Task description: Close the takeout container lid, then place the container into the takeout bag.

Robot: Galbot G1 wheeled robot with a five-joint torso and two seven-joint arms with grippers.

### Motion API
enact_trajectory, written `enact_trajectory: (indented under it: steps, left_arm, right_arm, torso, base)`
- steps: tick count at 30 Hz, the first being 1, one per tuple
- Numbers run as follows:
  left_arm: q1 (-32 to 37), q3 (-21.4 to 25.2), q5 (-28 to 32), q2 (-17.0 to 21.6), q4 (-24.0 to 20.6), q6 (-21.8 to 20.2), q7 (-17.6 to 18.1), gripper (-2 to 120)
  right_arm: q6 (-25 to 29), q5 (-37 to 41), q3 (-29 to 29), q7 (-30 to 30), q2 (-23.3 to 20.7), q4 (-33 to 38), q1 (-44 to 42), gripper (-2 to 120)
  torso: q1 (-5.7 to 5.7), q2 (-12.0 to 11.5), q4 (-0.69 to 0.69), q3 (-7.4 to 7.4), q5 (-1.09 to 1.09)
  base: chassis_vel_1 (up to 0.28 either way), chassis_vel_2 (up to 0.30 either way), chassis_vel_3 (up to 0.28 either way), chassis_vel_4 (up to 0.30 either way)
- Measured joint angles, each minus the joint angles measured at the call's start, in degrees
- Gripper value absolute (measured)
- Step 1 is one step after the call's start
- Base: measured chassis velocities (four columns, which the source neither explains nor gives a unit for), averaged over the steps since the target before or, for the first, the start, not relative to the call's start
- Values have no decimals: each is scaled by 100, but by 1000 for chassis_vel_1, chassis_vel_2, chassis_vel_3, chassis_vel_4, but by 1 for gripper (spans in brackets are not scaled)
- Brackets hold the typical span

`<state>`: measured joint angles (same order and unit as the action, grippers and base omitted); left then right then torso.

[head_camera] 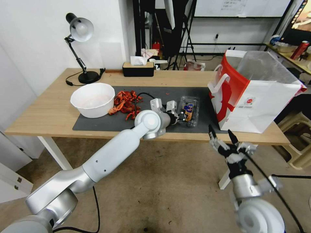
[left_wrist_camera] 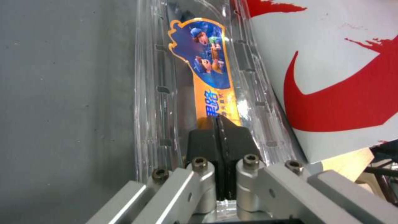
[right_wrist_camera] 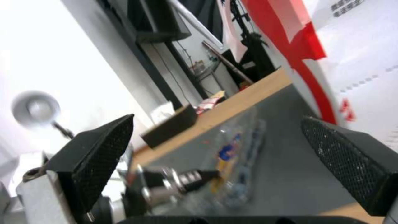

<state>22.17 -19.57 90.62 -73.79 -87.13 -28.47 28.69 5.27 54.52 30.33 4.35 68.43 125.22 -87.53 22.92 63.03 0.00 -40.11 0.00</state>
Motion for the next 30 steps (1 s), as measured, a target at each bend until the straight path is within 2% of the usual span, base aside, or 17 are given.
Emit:
enact_trajectory:
  steps: [7,13,17,21,30]
  left_arm:
    - [-1,0,0,1,1,16,18,0]
    - [0,7,1,4,5,21,18,0]
    - [-12,9,2,9,58,31,16,0]
    - [-40,9,2,-4,91,37,21,0]
    - [-63,-4,10,-13,123,51,25,0]
  right_arm:
    - [-396,1050,-111,553,-40,-83,600,100]
    - [-625,1293,-175,955,-41,-133,842,100]
    - [-1187,1751,-246,1736,-88,-198,1286,100]
    - [-1498,2160,-321,2193,-139,-318,1723,100]
    - [-2074,2677,-452,2752,-218,-708,2480,100]
  torso:
    - [0,0,0,0,1]
    - [0,0,0,0,0]
    - [0,-1,0,0,0]
    - [0,-1,0,0,0]
    - [1,-1,0,0,0]
  base:
    - [0,0,0,0]
    - [0,0,0,0]
    - [0,0,0,0]
    - [0,0,0,0]
    - [0,0,0,0]
